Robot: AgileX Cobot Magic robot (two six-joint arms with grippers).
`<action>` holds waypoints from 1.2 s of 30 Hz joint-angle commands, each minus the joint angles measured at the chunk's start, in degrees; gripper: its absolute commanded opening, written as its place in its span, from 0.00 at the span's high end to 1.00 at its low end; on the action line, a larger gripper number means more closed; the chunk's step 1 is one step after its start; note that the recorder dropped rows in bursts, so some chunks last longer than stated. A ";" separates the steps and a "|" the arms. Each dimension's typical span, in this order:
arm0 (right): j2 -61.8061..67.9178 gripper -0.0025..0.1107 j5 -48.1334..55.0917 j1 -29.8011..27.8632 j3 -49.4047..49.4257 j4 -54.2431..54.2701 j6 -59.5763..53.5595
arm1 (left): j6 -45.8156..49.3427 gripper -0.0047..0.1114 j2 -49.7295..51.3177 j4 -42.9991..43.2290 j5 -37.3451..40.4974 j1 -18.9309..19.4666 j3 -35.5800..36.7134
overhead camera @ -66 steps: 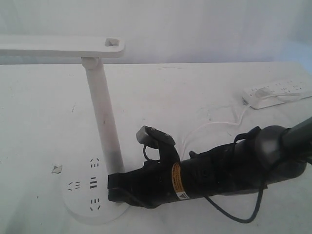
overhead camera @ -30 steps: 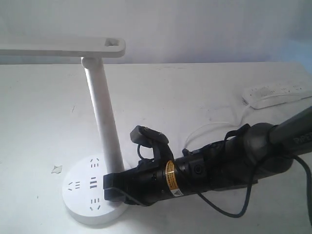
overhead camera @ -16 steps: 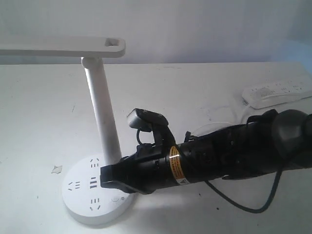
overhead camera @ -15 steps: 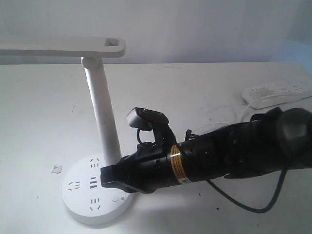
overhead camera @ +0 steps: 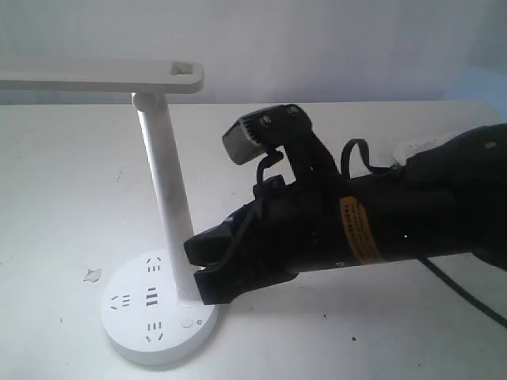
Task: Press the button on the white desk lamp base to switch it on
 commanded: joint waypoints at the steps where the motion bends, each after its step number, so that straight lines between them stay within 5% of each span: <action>1: -3.48 0.98 0.34 -0.02 -0.02 -1.45 0.66 | 0.00 0.96 -0.18 -0.14 -0.11 -0.47 0.11; 10: -6.01 0.98 2.56 -0.02 -0.02 -1.45 -14.29 | 0.00 0.96 -0.18 -0.14 -0.11 -0.47 0.11; 19: -17.08 0.98 19.91 -0.02 3.54 -1.45 -12.42 | 0.00 0.96 -0.18 -0.14 -0.11 -0.47 0.11; 31: -39.64 0.98 22.94 -0.13 20.07 -1.45 -12.42 | 0.00 0.96 -0.18 -0.14 0.01 -0.47 0.11; 36: -47.07 0.98 22.81 -7.44 27.47 8.53 -12.13 | 0.00 0.96 -0.18 -0.14 0.13 -0.47 0.11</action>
